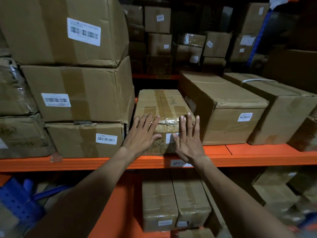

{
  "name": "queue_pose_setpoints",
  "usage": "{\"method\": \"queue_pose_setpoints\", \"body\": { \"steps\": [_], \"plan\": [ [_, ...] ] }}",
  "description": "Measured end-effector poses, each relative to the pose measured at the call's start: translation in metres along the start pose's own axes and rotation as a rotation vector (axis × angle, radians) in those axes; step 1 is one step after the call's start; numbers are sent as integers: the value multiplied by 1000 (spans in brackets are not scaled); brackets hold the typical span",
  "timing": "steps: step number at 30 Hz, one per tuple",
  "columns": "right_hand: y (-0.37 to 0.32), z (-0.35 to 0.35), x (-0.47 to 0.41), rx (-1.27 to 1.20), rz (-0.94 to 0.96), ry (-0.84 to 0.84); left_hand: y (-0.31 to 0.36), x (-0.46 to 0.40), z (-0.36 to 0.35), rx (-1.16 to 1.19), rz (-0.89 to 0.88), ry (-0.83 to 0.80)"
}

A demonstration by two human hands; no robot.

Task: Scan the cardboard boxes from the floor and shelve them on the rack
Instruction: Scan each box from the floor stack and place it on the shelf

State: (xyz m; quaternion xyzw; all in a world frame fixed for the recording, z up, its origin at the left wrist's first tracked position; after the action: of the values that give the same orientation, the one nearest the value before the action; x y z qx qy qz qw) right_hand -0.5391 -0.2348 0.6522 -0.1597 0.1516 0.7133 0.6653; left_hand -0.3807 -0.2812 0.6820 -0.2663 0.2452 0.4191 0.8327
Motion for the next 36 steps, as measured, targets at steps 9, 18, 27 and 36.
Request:
{"method": "queue_pose_setpoints", "body": {
  "steps": [9,18,27,36],
  "plan": [
    [-1,12,8,-179,-12,-78,5,3,8,75,113,-85],
    [61,-43,218,-364,-105,-313,150,173,-37,515,232,-280],
    [166,-193,530,-472,-633,-733,392,435,-145,804,322,-1013],
    [209,-325,657,-550,-776,-813,507,527,-207,683,117,-912]
  ]
}}
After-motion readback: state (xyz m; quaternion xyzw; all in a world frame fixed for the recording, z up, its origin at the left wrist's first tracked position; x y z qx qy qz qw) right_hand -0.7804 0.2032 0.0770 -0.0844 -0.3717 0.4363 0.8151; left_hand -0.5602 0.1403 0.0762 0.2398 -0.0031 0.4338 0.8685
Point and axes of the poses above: each hand's wrist, its own x-axis away from the middle knuckle, its own z-axis out of the back of the hand, y = z × x, the point moved 9 cm from there along -x, towards the middle knuckle, and after that the axes turned 8 degrees about z, right-handed, at the moved point
